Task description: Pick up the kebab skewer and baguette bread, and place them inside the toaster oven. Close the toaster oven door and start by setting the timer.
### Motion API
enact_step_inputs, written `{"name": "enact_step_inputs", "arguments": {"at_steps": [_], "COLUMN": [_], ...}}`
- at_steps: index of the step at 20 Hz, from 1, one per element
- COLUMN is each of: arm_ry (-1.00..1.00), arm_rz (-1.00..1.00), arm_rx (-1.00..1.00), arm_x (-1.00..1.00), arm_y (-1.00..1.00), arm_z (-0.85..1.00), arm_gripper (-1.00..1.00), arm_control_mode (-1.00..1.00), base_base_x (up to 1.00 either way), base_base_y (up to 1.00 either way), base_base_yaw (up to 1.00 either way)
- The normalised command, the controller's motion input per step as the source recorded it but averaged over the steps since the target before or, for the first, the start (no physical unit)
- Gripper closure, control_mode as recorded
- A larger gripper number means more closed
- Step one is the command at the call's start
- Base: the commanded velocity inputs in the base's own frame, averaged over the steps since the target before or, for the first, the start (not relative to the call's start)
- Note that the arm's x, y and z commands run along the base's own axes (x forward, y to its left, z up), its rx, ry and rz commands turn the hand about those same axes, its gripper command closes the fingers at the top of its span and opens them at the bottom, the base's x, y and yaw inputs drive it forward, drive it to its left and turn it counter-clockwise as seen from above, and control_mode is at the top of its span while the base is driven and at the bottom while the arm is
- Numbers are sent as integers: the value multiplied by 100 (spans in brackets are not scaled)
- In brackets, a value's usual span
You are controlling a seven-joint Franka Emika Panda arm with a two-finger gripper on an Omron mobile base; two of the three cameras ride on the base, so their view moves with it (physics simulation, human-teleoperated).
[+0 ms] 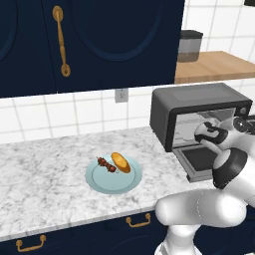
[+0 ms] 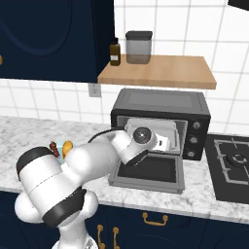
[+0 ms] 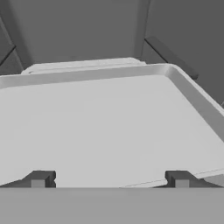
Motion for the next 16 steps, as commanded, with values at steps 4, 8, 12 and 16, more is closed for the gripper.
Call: {"name": "enact_step_inputs", "arguments": {"at_steps": [4,8,12,16], "arm_ry": [19,14,11,11], "arm_rz": [5,6,6,5], "arm_rx": [0,-2,-1,-1], "arm_x": [-61,-68,-74,-78], "arm_y": [-9,-11,-12,-13], "arm_z": [-64,-67,-70,-70], "arm_gripper": [-100,-100,-100,-100], "arm_control_mode": [-100,-100,-100,-100], "base_base_x": [0,0,0,0], "base_base_y": [0,0,0,0], "base_base_yaw": [0,0,0,0]}}
